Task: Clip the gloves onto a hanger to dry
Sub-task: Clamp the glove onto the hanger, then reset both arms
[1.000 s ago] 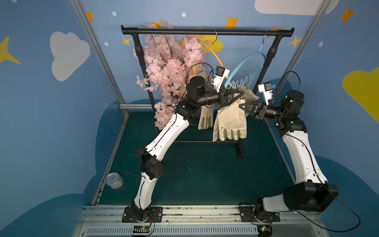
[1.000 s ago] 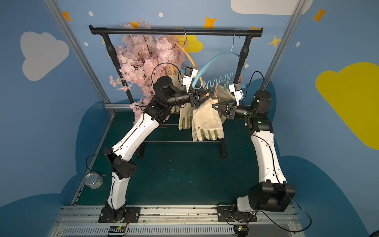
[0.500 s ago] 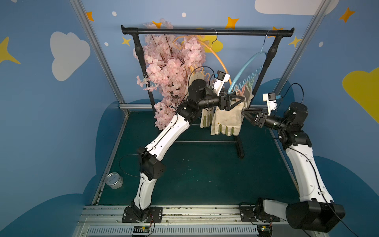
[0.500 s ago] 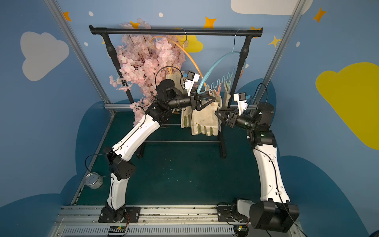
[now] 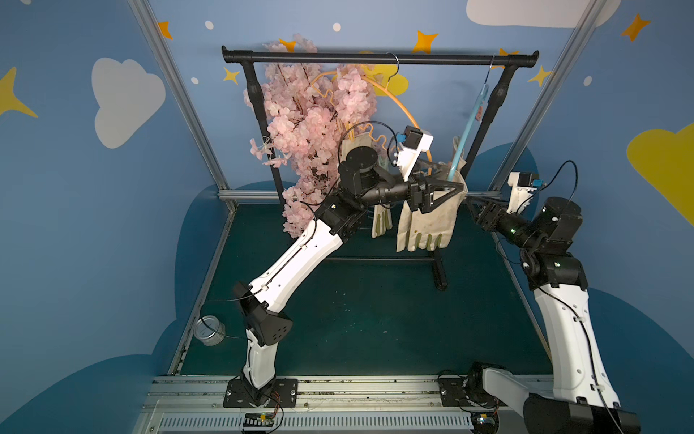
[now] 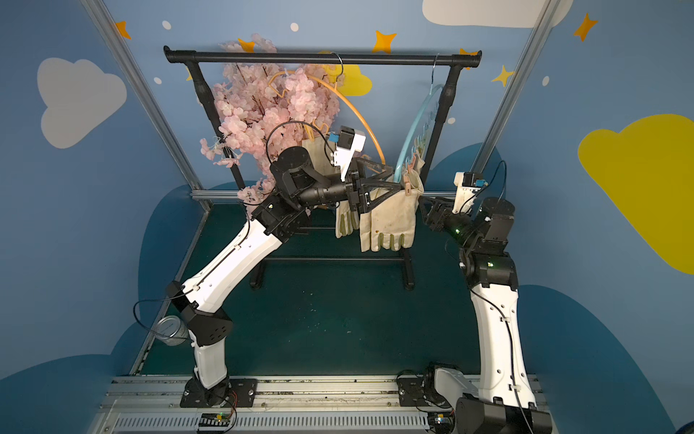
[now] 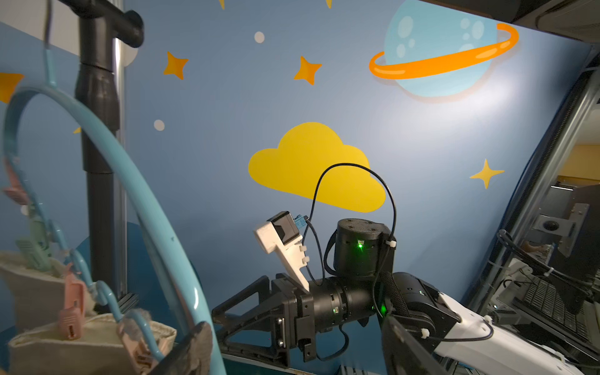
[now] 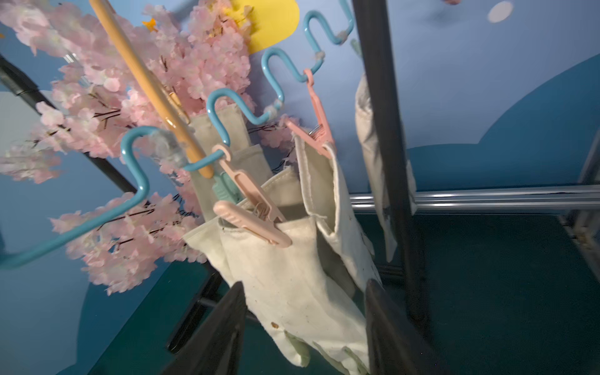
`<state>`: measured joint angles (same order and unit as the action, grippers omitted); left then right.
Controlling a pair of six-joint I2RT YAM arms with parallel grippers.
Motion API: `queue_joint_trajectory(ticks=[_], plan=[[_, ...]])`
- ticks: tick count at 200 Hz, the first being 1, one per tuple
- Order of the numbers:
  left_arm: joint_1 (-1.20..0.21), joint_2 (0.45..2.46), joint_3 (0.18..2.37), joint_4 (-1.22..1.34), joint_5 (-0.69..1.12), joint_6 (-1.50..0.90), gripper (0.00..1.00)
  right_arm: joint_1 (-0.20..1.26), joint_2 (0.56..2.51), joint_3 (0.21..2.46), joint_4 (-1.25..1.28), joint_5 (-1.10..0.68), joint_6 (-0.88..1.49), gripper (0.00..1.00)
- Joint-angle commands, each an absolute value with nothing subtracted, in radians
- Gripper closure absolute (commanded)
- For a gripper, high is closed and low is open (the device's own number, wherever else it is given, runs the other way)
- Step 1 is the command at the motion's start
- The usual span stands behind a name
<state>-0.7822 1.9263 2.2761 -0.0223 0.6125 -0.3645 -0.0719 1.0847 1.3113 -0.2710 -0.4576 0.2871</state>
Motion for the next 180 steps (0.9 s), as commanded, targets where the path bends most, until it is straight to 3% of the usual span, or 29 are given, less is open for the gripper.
queue_joint_trajectory(ticks=[1, 30, 52, 78, 96, 144, 180], plan=[[-0.806, 1.94, 2.3, -0.076, 0.602, -0.314, 0.19, -0.078, 1.032, 1.307, -0.315, -0.273, 0.275, 0.41], [-0.808, 1.867, 2.208, -0.127, 0.513, -0.282, 0.14, -0.077, 0.964, 1.226, -0.318, -0.19, 0.283, 0.39], [-0.808, 1.742, 2.04, -0.145, 0.413, -0.229, 0.0, -0.069, 0.893, 1.108, -0.291, -0.156, 0.281, 0.32], [-0.806, 1.533, 1.776, -0.202, 0.191, -0.148, 0.0, -0.054, 0.822, 0.971, -0.293, -0.093, 0.261, 0.26], [-0.779, 1.375, 1.563, -0.228, 0.035, -0.142, 0.0, -0.049, 0.793, 0.873, -0.272, -0.079, 0.241, 0.16], [-0.586, 1.018, 1.082, -0.409, -0.258, -0.272, 0.0, -0.004, 0.776, 0.621, -0.101, 0.083, 0.222, 0.13], [-0.351, 0.921, 0.835, -0.388, -0.394, -0.263, 0.0, 0.042, 0.92, 0.533, 0.081, 0.242, 0.122, 0.13]])
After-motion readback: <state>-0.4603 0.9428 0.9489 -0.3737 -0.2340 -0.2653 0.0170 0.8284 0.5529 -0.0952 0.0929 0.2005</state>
